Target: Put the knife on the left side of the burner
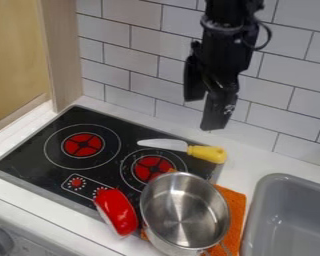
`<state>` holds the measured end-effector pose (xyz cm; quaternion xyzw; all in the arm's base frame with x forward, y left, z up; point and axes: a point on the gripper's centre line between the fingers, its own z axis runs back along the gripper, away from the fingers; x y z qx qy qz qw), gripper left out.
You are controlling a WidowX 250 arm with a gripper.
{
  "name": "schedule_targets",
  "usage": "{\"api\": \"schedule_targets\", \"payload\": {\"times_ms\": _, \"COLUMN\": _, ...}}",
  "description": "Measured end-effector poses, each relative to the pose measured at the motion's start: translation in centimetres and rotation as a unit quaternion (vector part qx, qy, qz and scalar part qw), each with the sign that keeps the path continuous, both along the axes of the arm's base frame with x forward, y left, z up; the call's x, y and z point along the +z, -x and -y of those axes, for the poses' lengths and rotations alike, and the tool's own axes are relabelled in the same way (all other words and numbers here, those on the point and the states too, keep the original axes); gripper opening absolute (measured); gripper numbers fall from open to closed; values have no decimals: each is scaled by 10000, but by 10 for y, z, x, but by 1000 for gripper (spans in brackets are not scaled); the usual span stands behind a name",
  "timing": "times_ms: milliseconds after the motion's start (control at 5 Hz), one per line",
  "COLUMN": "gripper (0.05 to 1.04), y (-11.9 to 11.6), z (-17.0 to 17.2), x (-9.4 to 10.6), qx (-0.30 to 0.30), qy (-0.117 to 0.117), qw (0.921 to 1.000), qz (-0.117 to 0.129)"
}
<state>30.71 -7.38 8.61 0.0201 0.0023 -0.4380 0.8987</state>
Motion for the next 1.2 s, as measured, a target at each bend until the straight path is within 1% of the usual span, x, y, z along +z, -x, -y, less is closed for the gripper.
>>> {"api": "schedule_targets", "payload": {"times_ms": 200, "gripper": 999, "y": -23, "z": -2, "x": -22, "qx": -376, "qy": 303, "qw": 9987, "qz": -178}}
{"api": "schedule_targets", "payload": {"times_ms": 400, "gripper": 999, "y": -37, "z": -3, "x": -51, "qx": -853, "qy": 168, "qw": 9960, "qz": -221}}
{"api": "schedule_targets", "payload": {"times_ms": 600, "gripper": 999, "y": -39, "z": 5, "x": -68, "qx": -1105, "qy": 396, "qw": 9928, "qz": -228}}
{"api": "schedule_targets", "payload": {"times_ms": 800, "gripper": 999, "y": -46, "z": 8, "x": -72, "qx": -1163, "qy": 501, "qw": 9919, "qz": 44}}
{"api": "schedule_targets", "payload": {"times_ms": 1000, "gripper": 982, "y": -46, "z": 12, "x": -76, "qx": -1168, "qy": 650, "qw": 9910, "qz": 57}}
{"api": "schedule_targets", "payload": {"times_ms": 1200, "gripper": 878, "y": -42, "z": 7, "x": -82, "qx": -1192, "qy": 520, "qw": 9915, "qz": -46}}
